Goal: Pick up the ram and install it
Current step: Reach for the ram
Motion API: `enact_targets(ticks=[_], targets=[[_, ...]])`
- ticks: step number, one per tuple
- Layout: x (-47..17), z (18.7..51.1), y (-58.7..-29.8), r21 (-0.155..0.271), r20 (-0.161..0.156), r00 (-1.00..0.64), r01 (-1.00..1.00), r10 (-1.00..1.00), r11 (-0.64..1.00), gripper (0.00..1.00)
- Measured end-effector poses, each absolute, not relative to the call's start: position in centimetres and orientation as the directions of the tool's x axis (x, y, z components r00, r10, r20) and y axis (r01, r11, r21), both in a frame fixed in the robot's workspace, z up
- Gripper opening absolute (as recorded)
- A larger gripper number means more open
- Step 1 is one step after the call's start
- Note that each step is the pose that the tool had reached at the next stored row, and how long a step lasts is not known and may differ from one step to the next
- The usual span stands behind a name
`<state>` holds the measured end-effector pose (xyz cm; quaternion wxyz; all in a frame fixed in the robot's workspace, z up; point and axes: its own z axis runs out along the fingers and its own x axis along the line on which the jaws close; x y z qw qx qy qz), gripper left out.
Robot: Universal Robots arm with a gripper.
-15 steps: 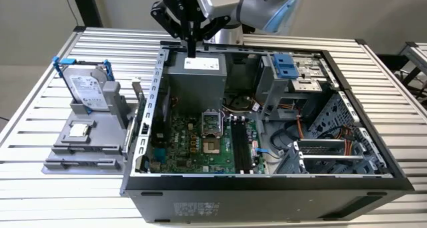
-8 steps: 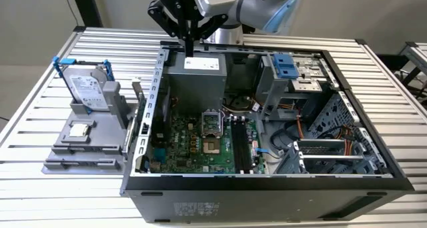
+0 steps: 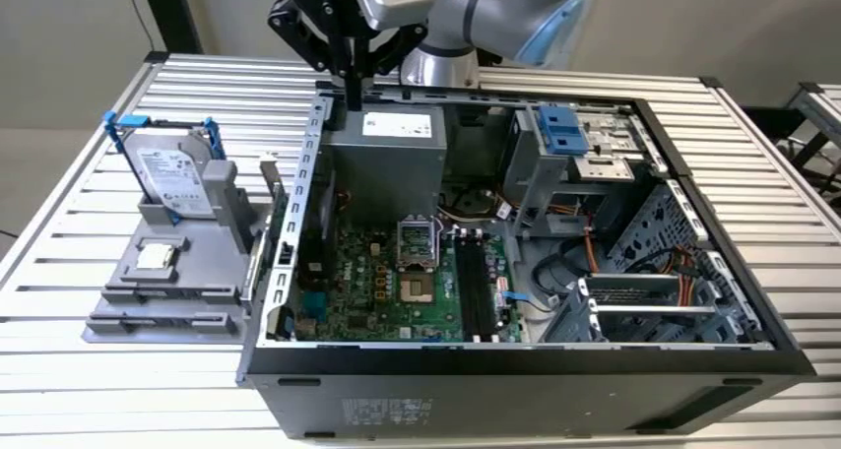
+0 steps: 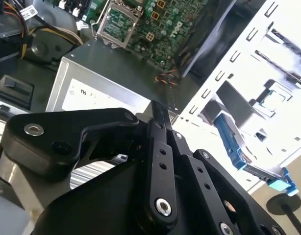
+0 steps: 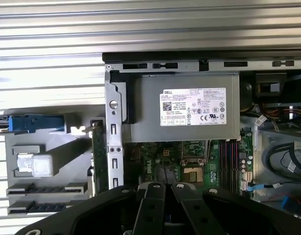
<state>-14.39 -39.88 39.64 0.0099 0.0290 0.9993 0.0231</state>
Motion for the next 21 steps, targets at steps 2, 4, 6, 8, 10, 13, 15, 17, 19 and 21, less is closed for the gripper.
enact_targets(ticks=[2, 4, 6, 8, 10, 13, 15, 17, 19, 21], targets=[[-14.9, 39.6, -39.9, 0.047, -0.018, -0.998, 0.055, 0.056, 0.997, 0.00], [-15.3, 39.6, -39.9, 0.046, -0.018, -0.998, 0.053, 0.053, 0.998, 0.00], [-15.9, 39.6, -39.9, 0.046, -0.018, -0.999, 0.050, 0.051, 0.998, 0.00], [-16.4, 39.6, -39.9, 0.046, -0.018, -0.999, 0.049, 0.049, 0.998, 0.00], [-17.0, 39.6, -39.8, 0.046, -0.018, -0.999, 0.047, 0.048, 0.998, 0.00], [-17.9, 39.6, -39.8, 0.045, -0.018, -0.999, 0.045, 0.046, 0.998, 0.00], [-18.5, 39.6, -39.8, 0.045, -0.018, -0.999, 0.043, 0.044, 0.998, 0.00], [-19.1, 39.6, -39.8, 0.045, -0.018, -0.999, 0.041, 0.042, 0.998, 0.00], [-19.7, 39.6, -39.8, 0.045, -0.018, -0.999, 0.039, 0.040, 0.998, 0.00], [-20.3, 39.6, -39.8, 0.045, -0.018, -0.999, 0.037, 0.038, 0.998, 0.00]])
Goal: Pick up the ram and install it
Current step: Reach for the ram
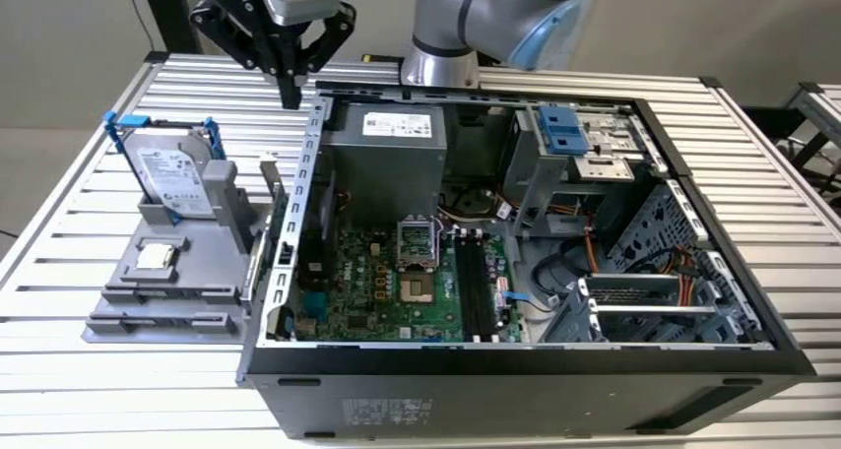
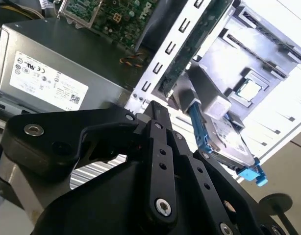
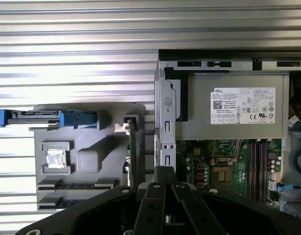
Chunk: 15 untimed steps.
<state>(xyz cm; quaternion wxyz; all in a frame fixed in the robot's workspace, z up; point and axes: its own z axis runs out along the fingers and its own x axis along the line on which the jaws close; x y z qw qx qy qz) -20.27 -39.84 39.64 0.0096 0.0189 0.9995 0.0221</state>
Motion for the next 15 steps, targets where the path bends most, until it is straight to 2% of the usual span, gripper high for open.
enact_targets(ticks=[15], targets=[[-24.7, 39.6, -39.8, 0.043, -0.018, -1.000, 0.019, 0.020, 0.999, 0.00]])
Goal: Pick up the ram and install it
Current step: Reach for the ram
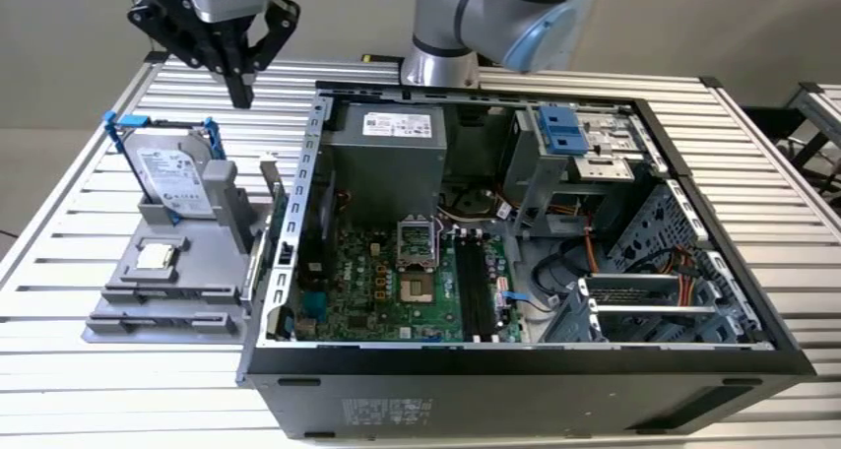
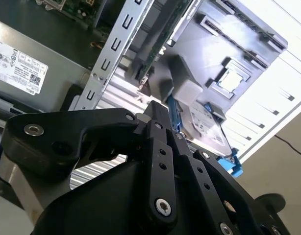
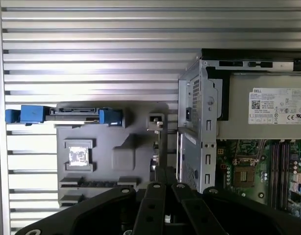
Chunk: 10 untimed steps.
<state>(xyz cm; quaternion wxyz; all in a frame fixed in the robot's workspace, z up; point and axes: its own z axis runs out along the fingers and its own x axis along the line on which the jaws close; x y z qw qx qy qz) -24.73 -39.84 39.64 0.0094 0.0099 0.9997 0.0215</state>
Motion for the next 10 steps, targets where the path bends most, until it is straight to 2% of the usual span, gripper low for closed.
enact_targets(ticks=[10], targets=[[-27.7, 39.6, -39.8, 0.042, -0.018, -1.000, 0.007, 0.008, 0.999, 0.00]])
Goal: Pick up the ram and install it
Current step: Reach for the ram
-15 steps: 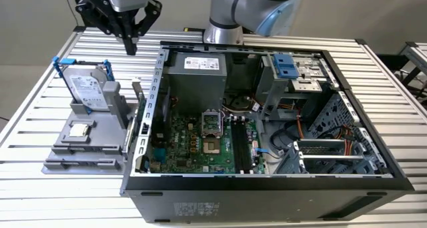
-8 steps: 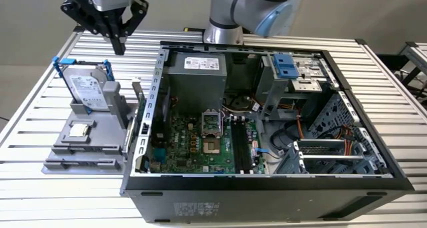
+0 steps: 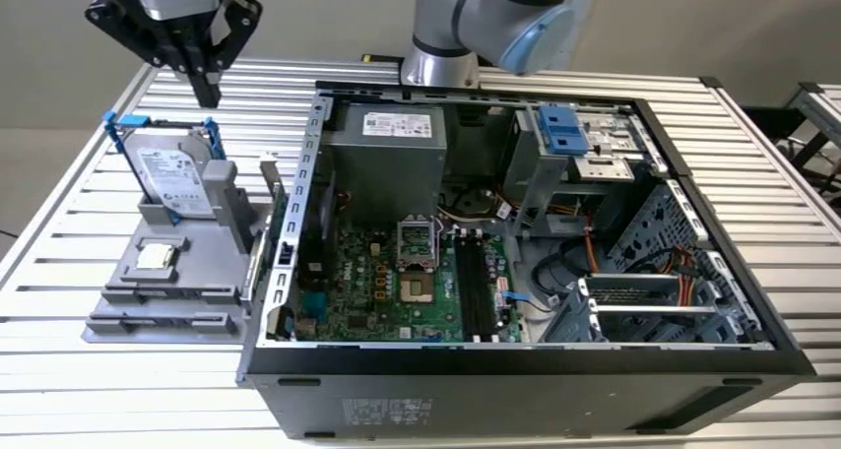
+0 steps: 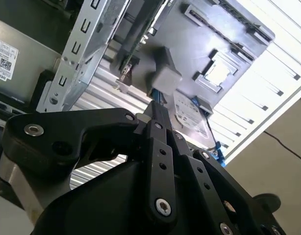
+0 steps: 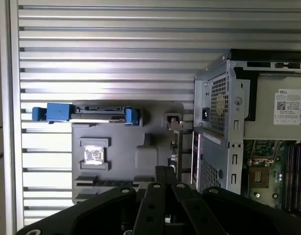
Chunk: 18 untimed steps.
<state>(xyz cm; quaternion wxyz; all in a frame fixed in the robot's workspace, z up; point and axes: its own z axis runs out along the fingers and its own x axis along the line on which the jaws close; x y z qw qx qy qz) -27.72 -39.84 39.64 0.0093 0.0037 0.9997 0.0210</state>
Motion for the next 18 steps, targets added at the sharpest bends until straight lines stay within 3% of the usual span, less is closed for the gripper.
enact_targets(ticks=[18], targets=[[-33.8, 39.6, -39.8, 0.040, -0.018, -1.000, -0.006, -0.005, 0.999, 0.00]])
